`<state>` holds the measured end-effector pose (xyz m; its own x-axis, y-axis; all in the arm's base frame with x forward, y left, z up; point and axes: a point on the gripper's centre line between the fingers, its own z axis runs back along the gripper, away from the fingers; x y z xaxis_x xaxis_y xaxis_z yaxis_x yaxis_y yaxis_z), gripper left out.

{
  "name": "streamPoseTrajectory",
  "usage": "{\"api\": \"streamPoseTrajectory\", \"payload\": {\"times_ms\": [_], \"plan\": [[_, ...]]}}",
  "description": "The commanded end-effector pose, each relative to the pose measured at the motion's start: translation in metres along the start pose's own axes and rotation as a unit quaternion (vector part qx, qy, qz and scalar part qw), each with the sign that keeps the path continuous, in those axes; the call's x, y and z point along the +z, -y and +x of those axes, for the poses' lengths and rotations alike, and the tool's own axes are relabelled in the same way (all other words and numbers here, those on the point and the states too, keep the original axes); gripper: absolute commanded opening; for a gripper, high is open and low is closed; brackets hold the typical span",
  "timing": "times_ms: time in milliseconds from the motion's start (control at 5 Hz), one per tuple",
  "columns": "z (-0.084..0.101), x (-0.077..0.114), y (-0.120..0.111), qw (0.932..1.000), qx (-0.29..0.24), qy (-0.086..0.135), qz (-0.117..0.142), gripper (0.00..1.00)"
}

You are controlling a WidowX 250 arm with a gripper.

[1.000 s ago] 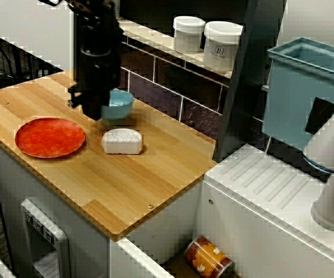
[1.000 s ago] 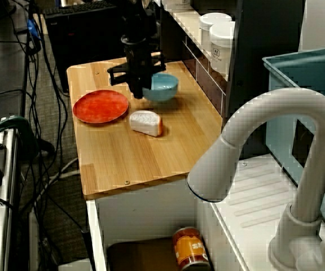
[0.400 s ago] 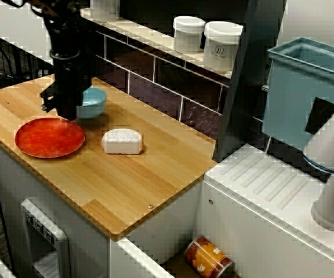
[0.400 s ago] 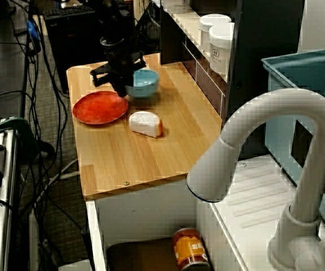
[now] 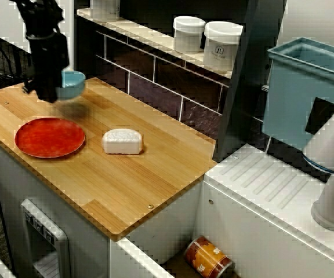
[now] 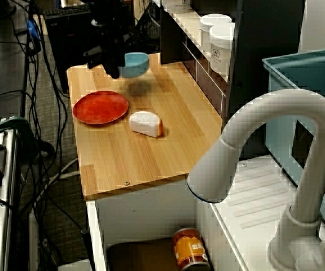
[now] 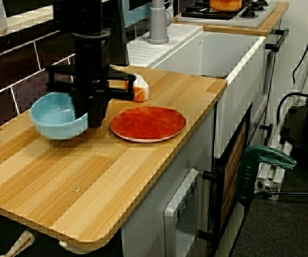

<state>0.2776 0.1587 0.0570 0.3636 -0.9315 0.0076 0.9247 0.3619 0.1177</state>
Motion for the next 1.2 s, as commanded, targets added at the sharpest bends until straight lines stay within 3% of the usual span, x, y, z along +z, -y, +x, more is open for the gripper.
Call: {"api": "streamPoseTrajectory", "payload": {"times_ms": [0, 200, 400, 600, 800, 1000], "plan": [[-0.03, 0.002, -0.011, 0.999, 0.039, -0.008, 0.019, 0.0], [-0.03, -0.003, -0.009, 0.9986, 0.04, -0.021, 0.027, 0.0], [-0.026, -0.001, -0.005, 0.9985, 0.04, -0.019, 0.033, 0.5], [-0.022, -0.002, -0.005, 0.9986, 0.041, -0.027, 0.02, 1.0], [-0.019, -0.001, -0.007, 0.9962, 0.077, -0.03, -0.03, 1.0], [-0.009, 0.01, -0.009, 0.994, 0.099, -0.023, -0.041, 1.0]]}}
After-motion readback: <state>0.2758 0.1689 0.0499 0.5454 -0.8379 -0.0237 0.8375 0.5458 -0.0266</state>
